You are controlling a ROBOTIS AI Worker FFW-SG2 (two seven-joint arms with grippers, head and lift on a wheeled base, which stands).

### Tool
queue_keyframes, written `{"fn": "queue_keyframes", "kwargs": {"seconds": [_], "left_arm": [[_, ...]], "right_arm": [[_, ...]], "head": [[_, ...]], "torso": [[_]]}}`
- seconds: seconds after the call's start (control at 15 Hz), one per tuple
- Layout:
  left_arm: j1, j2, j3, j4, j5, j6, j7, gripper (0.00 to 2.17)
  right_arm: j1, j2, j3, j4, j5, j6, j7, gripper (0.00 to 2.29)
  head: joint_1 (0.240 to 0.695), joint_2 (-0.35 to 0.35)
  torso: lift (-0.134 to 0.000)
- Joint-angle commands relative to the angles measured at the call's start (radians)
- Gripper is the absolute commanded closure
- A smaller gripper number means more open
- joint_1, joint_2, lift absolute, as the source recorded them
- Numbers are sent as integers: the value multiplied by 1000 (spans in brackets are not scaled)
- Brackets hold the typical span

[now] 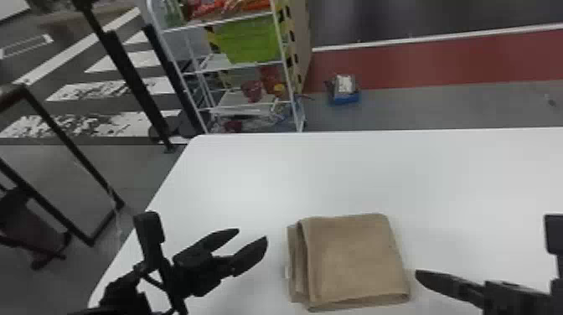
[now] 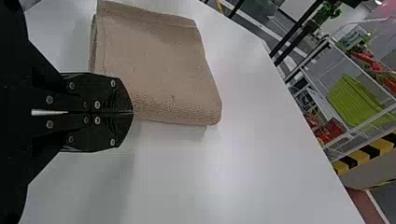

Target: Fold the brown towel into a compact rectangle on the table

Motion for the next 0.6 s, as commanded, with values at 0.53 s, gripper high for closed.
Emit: {"fn": "queue_keyframes", "kwargs": {"seconds": [0.53], "left_arm": [[-28, -3, 4, 18, -2, 18, 0, 33]], "right_arm": [[80, 1, 37, -58, -17, 6, 22, 1598]], "head": [[695, 350]], "torso": [[-124]]}}
